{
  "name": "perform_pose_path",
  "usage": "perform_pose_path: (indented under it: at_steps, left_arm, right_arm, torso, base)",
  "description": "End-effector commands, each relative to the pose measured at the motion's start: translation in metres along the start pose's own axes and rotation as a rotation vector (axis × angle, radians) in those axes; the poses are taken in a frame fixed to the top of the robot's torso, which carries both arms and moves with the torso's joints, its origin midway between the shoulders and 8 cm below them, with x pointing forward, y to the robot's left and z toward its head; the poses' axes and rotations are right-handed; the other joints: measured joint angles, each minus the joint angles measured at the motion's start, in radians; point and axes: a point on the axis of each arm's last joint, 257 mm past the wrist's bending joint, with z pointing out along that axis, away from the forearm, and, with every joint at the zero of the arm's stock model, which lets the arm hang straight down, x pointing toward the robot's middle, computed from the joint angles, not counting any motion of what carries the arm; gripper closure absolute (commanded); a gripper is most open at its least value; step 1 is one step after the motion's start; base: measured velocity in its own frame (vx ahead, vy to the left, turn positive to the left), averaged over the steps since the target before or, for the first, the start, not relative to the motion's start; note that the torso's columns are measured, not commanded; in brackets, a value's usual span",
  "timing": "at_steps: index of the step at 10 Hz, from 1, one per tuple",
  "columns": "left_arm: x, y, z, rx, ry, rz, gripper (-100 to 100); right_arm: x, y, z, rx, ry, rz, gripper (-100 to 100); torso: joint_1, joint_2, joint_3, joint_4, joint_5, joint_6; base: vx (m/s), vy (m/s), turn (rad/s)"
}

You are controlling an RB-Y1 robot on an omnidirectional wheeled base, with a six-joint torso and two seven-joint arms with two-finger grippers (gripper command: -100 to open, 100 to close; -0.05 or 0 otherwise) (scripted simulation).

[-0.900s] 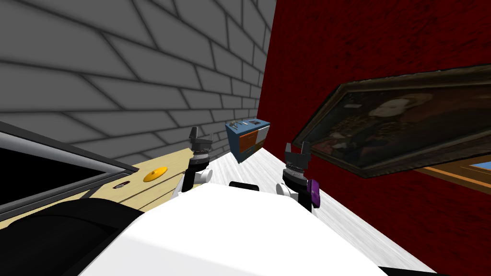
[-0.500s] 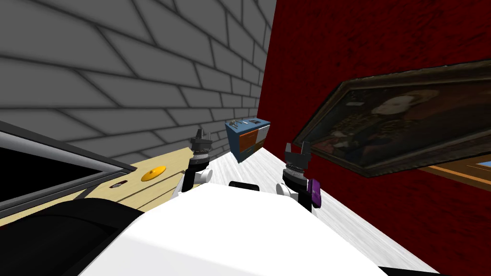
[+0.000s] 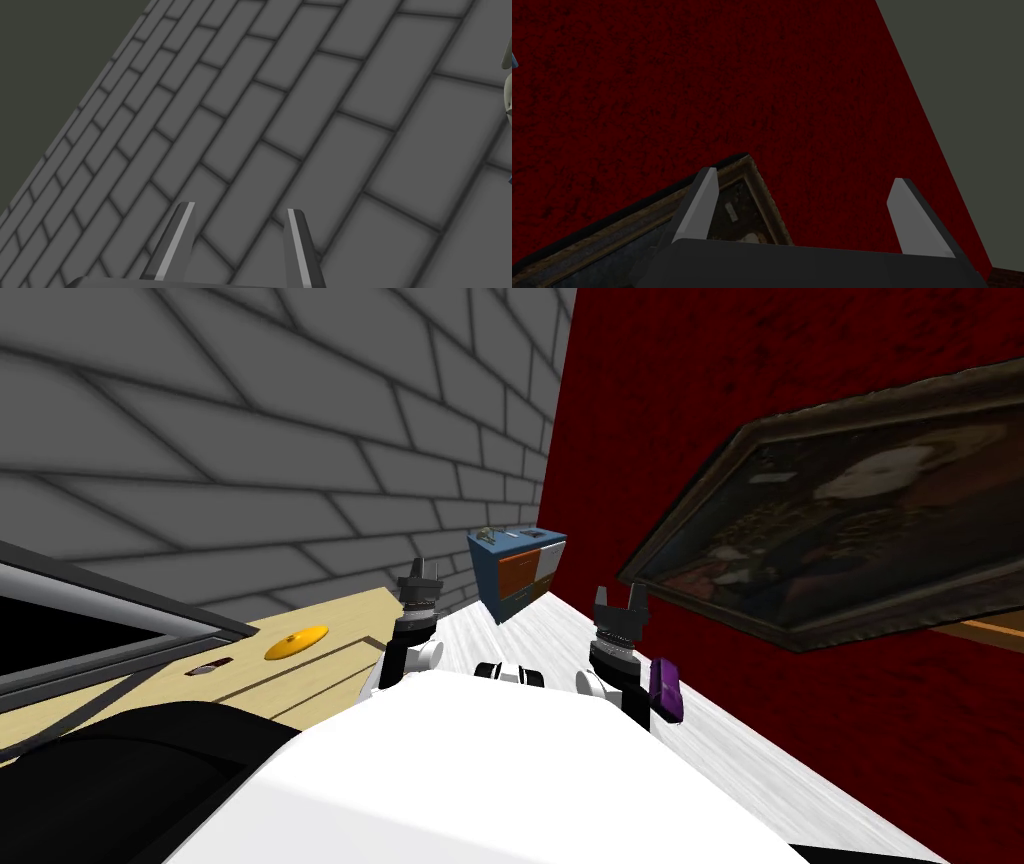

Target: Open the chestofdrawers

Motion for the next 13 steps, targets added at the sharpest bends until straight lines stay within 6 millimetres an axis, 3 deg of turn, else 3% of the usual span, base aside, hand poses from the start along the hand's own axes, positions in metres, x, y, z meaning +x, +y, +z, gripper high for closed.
perform_pose_path:
  at_steps: [1,3,13]
  left_arm:
    - [0.000,0.000,0.000,0.000,0.000,0.000,0]
    - [0.000,0.000,0.000,-0.001,0.000,0.000,0]
    - [0.000,0.000,0.000,-0.001,0.000,0.000,0]
  right_arm:
    - [0.006,-0.005,-0.001,0.008,0.037,0.038,-100]
    - [0.011,-0.011,-0.002,0.019,0.060,0.100,-100]
    - [0.028,-0.054,-0.009,0.089,0.056,0.569,-100]
  torso:
    - [0.000,0.074,-0.148,0.074,0.000,0.000]
    - [-0.002,0.114,-0.238,0.116,0.000,0.000]
    - [0.001,0.121,-0.241,0.121,0.000,0.000]
  base:
    - [0.033,-0.014,0.103]
    - [0.066,-0.039,0.122]
    - [0.082,-0.064,0.148]
